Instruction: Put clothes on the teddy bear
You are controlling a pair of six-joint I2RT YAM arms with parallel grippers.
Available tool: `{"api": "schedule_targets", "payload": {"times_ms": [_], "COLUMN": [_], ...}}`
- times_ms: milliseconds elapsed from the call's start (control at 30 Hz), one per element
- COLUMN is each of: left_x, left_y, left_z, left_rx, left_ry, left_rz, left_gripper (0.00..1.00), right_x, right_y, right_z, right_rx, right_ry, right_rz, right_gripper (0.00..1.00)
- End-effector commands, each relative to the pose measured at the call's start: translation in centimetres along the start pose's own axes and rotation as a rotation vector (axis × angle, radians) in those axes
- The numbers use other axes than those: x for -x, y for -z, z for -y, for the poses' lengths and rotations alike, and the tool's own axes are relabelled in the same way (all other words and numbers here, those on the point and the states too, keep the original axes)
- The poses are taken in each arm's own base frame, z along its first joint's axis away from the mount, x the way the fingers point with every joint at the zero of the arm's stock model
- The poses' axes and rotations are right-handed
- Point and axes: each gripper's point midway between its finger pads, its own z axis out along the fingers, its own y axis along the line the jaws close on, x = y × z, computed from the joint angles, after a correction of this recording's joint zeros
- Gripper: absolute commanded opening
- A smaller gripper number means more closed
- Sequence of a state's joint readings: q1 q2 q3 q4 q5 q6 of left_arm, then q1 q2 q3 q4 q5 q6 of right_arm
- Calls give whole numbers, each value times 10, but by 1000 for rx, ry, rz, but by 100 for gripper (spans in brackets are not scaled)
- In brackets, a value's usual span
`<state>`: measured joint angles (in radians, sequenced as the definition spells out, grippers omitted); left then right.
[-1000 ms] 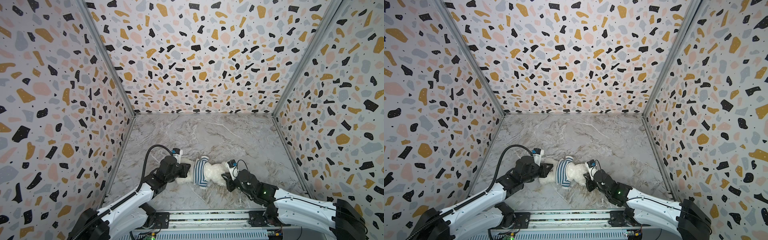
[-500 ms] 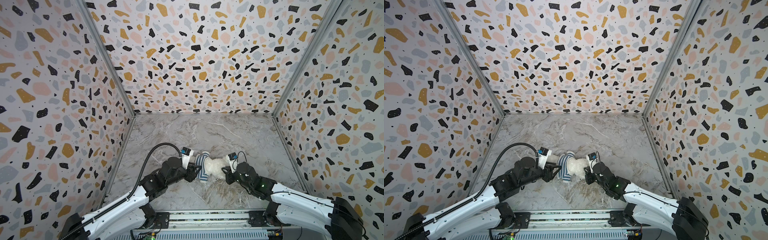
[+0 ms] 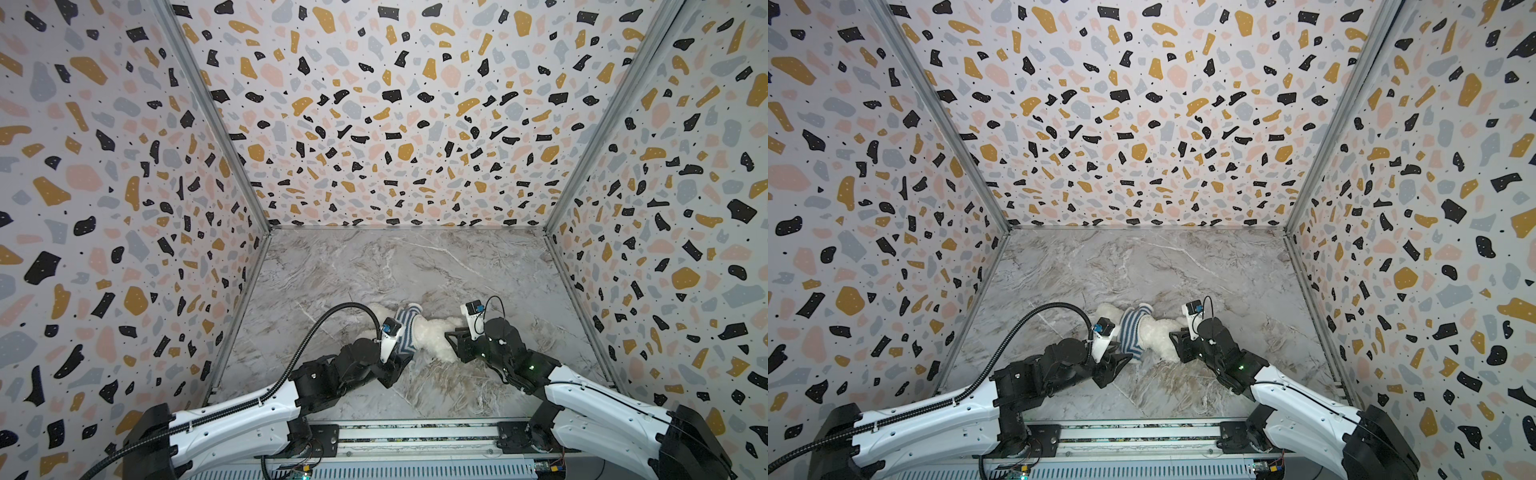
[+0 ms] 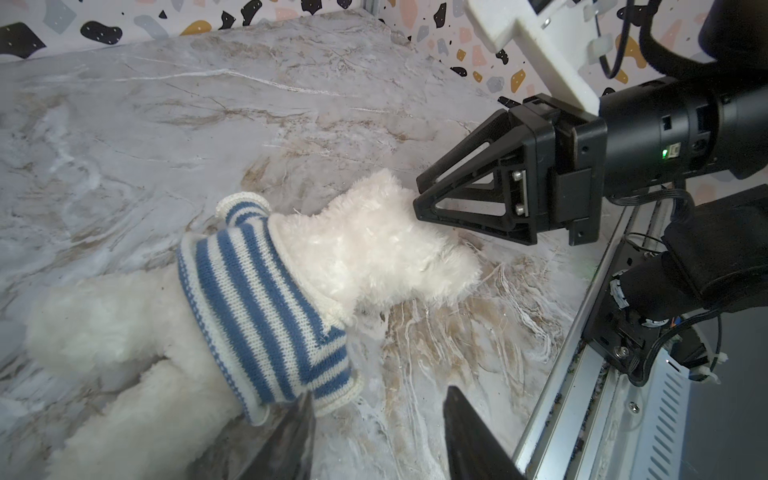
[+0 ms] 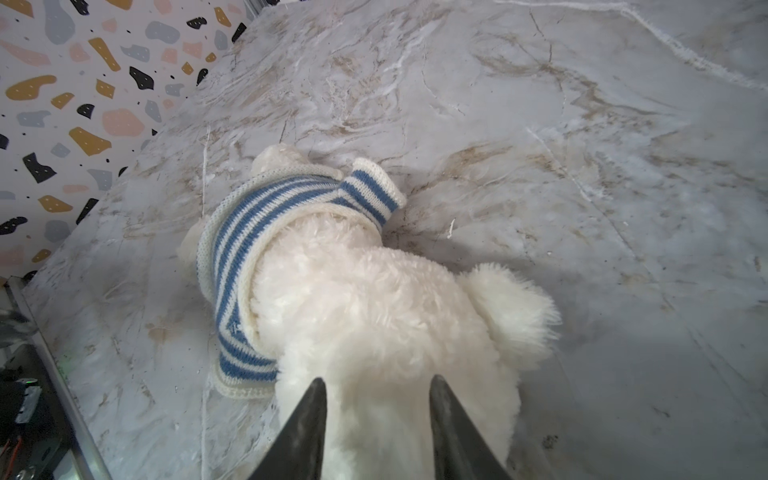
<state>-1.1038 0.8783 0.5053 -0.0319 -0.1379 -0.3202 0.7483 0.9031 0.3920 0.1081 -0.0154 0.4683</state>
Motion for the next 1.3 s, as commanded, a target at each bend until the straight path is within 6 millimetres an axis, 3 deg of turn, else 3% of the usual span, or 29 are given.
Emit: {"api": "schedule_targets", "payload": {"times_ms": [0, 233, 333, 533, 667, 933, 1267], "left_x": [11, 18, 16, 15, 8, -1, -10], "left_y": [-5, -25, -36, -62, -83, -113, -127], "left_z": [7, 40, 46, 60, 65, 71, 56], "left_rx": [20, 11, 33, 44, 52, 70, 170], "left_ry": [-88, -175, -212, -273, -315, -374, -402], "left_rz": [51, 69, 55, 37, -6, -67, -103], "left_gripper": [56, 83, 86, 86, 79, 72, 67], "right_x": [13, 13, 11, 3, -2, -12, -10], "right_y": [10, 16, 20, 30, 35, 41, 44], "right_z": [-3, 27, 44, 78, 92, 96, 95], "right_rx": [33, 17, -8, -81, -121, -134, -128], "right_ry": [-29, -152, -204, -304, -336, -363, -357], "right_rz": [55, 50, 59, 79, 78, 92, 110], "right_gripper": [49, 58, 64, 78, 83, 88, 89]}}
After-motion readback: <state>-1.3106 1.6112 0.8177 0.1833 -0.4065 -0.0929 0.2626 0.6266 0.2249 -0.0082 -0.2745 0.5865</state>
